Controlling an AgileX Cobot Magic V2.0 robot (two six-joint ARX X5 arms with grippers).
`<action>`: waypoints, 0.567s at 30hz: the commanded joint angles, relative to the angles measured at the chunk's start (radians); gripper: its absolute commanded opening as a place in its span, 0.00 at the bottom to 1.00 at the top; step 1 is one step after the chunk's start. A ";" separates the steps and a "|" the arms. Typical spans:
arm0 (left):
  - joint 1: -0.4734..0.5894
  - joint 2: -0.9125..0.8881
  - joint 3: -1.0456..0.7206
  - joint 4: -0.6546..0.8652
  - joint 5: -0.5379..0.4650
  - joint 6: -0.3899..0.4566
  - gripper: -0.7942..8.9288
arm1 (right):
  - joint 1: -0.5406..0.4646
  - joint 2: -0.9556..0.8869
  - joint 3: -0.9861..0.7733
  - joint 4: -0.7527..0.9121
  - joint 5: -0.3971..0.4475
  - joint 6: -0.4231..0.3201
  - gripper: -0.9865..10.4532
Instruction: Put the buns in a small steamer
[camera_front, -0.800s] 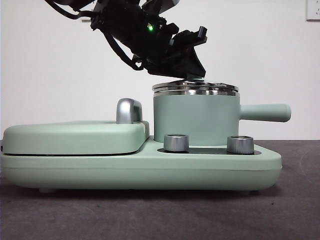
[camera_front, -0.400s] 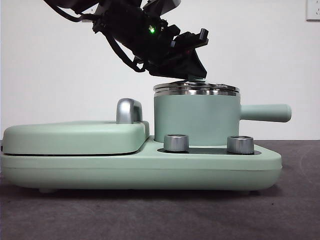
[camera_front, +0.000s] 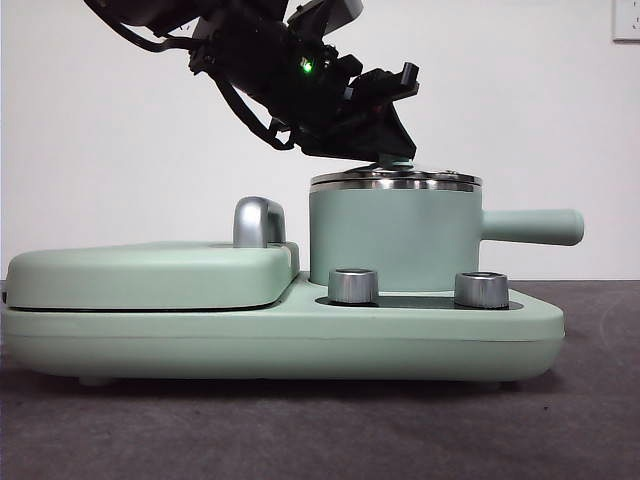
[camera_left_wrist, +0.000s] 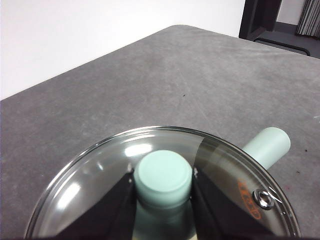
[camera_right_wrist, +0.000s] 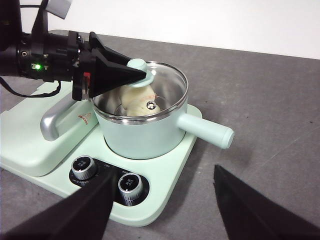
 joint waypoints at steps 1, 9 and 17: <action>-0.013 0.036 0.017 -0.035 0.011 -0.002 0.09 | 0.006 0.003 0.003 0.007 0.001 0.010 0.35; -0.011 0.022 0.019 -0.114 0.011 -0.058 0.39 | 0.006 0.003 0.003 0.007 0.001 0.010 0.35; -0.011 -0.090 0.021 -0.286 0.011 -0.083 0.44 | 0.006 0.003 0.003 0.007 0.001 0.009 0.35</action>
